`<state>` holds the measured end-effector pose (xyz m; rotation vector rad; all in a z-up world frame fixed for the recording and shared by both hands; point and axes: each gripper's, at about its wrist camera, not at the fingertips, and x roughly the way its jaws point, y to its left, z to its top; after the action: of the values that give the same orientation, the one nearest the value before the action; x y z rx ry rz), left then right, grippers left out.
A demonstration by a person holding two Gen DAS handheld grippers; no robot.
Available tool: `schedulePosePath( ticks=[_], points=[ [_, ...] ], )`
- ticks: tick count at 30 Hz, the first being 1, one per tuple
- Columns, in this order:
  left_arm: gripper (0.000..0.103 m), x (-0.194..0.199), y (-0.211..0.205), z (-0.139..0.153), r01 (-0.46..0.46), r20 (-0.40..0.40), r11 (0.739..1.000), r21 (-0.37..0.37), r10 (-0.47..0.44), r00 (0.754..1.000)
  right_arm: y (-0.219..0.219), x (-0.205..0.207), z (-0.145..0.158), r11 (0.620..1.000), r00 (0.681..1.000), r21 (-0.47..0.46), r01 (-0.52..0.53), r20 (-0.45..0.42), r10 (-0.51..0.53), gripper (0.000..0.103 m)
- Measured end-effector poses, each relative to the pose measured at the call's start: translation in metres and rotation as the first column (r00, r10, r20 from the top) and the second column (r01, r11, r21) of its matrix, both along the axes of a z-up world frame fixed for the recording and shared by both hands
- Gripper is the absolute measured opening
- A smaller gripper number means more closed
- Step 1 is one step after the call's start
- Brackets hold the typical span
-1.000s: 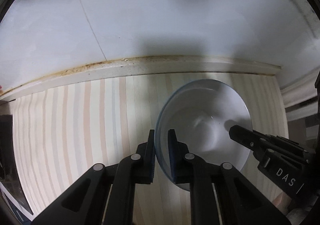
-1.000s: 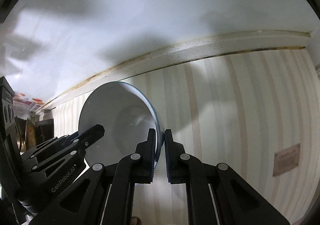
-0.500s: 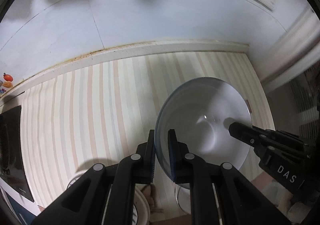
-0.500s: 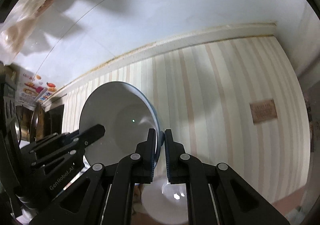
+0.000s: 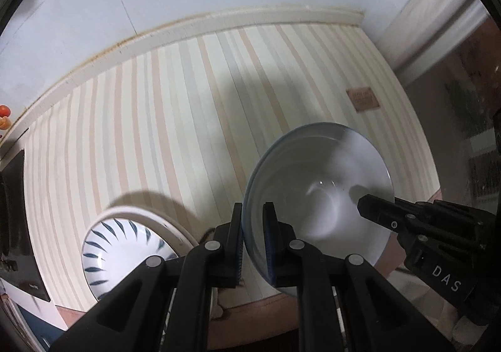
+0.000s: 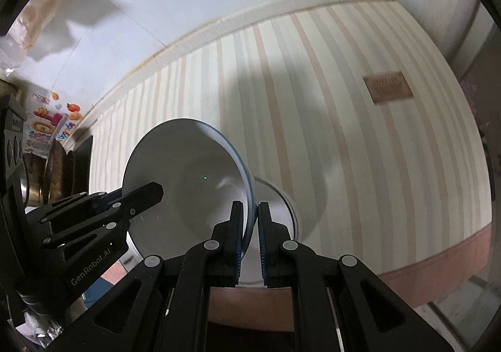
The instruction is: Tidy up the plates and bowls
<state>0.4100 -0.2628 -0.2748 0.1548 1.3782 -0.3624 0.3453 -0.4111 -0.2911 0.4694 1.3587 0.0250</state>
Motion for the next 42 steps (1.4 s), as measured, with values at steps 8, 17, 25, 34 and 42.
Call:
schedulePosePath(
  ticks=[8, 17, 25, 34, 42],
  points=[
    [0.01, -0.014, -0.007, -0.02, 0.028, -0.036, 0.999, 0.036, -0.026, 0.999, -0.003, -0.017, -0.025, 1.0, 0.998, 0.013, 0.001, -0.058, -0.001, 0.01],
    [0.01, -0.021, -0.016, -0.035, 0.065, -0.048, 0.994, 0.083, -0.061, 0.997, -0.007, -0.024, -0.04, 1.0, 0.996, 0.006, 0.006, -0.088, -0.006, 0.011],
    [0.01, -0.022, -0.019, -0.044, 0.082, -0.056, 0.99, 0.111, -0.077, 0.995, -0.006, -0.02, -0.042, 1.0, 0.996, -0.016, -0.001, -0.088, -0.001, 0.011],
    [0.01, -0.023, -0.019, -0.054, 0.089, -0.073, 0.989, 0.122, -0.081, 0.994, -0.008, -0.016, -0.045, 0.999, 0.996, -0.045, -0.002, -0.088, -0.002, 0.013],
    [0.01, -0.022, -0.021, -0.055, 0.089, -0.08, 0.989, 0.118, -0.08, 0.994, -0.008, -0.014, -0.046, 0.999, 0.996, -0.047, 0.006, -0.092, -0.01, 0.014]
  ],
)
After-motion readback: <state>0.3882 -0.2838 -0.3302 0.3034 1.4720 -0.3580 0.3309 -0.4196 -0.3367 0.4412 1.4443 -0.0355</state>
